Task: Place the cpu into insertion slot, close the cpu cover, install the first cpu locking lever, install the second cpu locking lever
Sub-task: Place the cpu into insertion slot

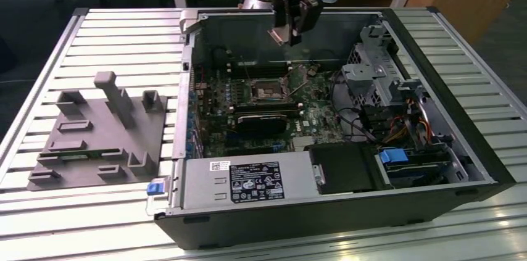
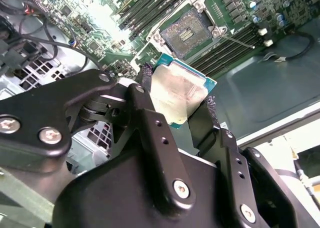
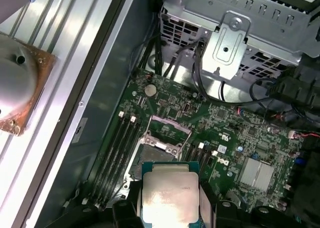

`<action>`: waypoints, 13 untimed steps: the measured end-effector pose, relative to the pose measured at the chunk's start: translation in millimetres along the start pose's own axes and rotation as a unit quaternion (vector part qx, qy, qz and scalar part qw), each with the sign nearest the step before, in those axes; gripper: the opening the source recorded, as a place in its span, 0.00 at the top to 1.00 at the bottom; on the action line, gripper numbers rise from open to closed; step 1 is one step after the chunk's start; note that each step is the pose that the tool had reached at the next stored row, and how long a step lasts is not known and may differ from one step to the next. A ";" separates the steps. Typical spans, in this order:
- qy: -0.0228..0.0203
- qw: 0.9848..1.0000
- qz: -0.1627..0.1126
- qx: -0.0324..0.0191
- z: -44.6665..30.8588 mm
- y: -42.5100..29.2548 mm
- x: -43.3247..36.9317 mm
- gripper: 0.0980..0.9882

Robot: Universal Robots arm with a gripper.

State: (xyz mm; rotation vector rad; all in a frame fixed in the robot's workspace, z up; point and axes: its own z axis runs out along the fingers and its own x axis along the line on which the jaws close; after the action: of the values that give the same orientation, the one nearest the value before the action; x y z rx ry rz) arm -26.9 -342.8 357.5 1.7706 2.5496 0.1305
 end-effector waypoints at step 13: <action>-0.003 0.999 0.037 0.000 5.9 -1.3 0.2 0.50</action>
State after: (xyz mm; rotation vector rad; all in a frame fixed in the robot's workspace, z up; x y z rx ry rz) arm -27.7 -342.7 351.5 1.8642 2.4808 0.1259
